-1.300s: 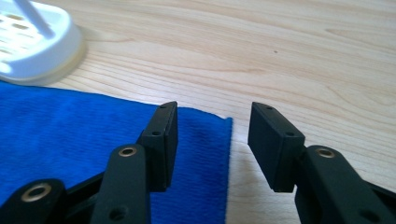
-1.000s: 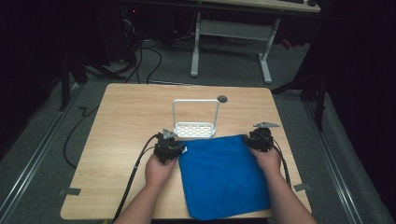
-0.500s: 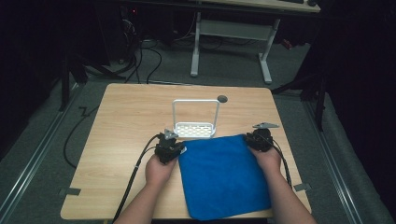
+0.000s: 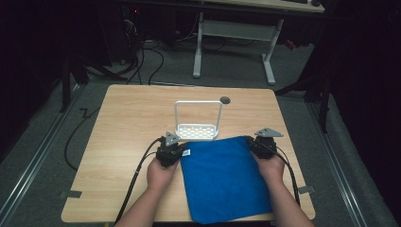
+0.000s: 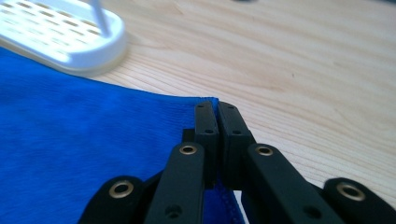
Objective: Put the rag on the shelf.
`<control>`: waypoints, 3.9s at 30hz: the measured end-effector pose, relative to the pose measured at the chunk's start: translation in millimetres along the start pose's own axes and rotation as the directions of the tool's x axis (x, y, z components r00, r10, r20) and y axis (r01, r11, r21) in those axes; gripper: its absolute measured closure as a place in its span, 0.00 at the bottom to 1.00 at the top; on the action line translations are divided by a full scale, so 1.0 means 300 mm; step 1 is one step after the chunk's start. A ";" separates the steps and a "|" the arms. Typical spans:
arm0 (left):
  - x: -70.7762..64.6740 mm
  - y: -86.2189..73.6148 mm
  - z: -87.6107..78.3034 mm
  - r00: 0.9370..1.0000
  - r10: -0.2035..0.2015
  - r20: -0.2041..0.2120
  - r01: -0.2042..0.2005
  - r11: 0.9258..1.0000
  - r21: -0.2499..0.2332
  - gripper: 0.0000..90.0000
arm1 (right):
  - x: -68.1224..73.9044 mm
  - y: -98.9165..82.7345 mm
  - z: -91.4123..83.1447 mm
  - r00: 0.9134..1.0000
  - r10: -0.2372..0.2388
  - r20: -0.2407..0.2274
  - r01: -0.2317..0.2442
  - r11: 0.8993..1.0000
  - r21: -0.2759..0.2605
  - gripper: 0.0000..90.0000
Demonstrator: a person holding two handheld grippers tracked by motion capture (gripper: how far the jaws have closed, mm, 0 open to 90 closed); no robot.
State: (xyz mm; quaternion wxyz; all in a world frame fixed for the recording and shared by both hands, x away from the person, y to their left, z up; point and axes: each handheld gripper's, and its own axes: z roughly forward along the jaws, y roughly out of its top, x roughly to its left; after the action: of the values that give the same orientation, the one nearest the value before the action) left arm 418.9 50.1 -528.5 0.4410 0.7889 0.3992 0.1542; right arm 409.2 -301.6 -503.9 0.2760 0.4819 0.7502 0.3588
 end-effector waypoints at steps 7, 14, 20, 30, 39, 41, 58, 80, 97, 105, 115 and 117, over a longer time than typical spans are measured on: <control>-0.008 -0.007 -0.017 0.999 0.033 0.001 -0.033 0.999 -0.040 0.99 | 0.053 -0.023 -0.058 1.000 0.010 0.004 -0.010 0.999 -0.047 0.98; -0.011 -0.012 -0.034 1.000 0.030 -0.007 -0.030 0.996 -0.089 0.99 | 0.104 -0.035 -0.145 1.000 0.018 -0.004 -0.018 0.993 -0.115 0.98; -0.007 -0.012 -0.068 1.000 0.017 -0.006 -0.018 0.991 -0.134 0.99 | 0.119 -0.039 -0.184 1.000 -0.005 -0.010 0.003 0.988 -0.152 0.98; 0.009 -0.018 -0.254 0.998 0.051 -0.022 -0.055 0.960 -0.274 0.99 | 0.165 -0.011 -0.261 0.999 -0.012 -0.050 -0.001 0.970 -0.244 0.98; 0.076 -0.006 -0.357 0.998 -0.016 -0.059 -0.005 0.936 -0.353 0.99 | 0.236 0.035 -0.303 0.997 -0.054 -0.062 0.031 0.948 -0.315 0.98; 0.075 0.005 -0.379 0.998 -0.011 -0.068 -0.015 0.929 -0.370 0.99 | 0.245 0.047 -0.316 0.997 -0.052 -0.063 0.029 0.942 -0.335 0.98; 0.037 0.138 -0.509 0.993 0.025 -0.111 -0.077 0.867 -0.492 0.99 | 0.247 0.153 -0.409 0.999 -0.033 -0.031 0.013 0.869 -0.494 0.98; 0.066 0.359 -0.555 0.970 0.113 -0.215 -0.212 0.825 -0.523 0.99 | 0.169 0.326 -0.441 1.000 -0.006 -0.015 -0.004 0.822 -0.569 0.98; 0.171 0.483 -0.483 0.942 0.145 -0.303 -0.284 0.825 -0.489 0.99 | 0.139 0.482 -0.353 1.000 -0.006 0.014 0.013 0.829 -0.559 0.98; 0.216 0.550 -0.432 0.937 0.154 -0.314 -0.294 0.833 -0.468 0.99 | 0.105 0.540 -0.294 0.999 0.003 0.039 0.019 0.845 -0.535 0.98; 0.241 0.612 -0.375 0.931 0.171 -0.323 -0.309 0.839 -0.448 0.99 | 0.054 0.596 -0.235 0.997 0.016 0.074 0.023 0.862 -0.506 0.98; 0.245 0.625 -0.369 0.928 0.175 -0.328 -0.313 0.842 -0.439 0.99 | 0.044 0.607 -0.223 0.997 0.027 0.073 0.014 0.864 -0.503 0.98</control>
State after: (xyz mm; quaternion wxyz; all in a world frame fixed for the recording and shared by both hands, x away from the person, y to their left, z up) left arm 492.2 115.0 -320.5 0.5405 0.6689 0.3005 0.4124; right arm 448.8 -257.0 -318.7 0.4198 0.4095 0.6179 0.5238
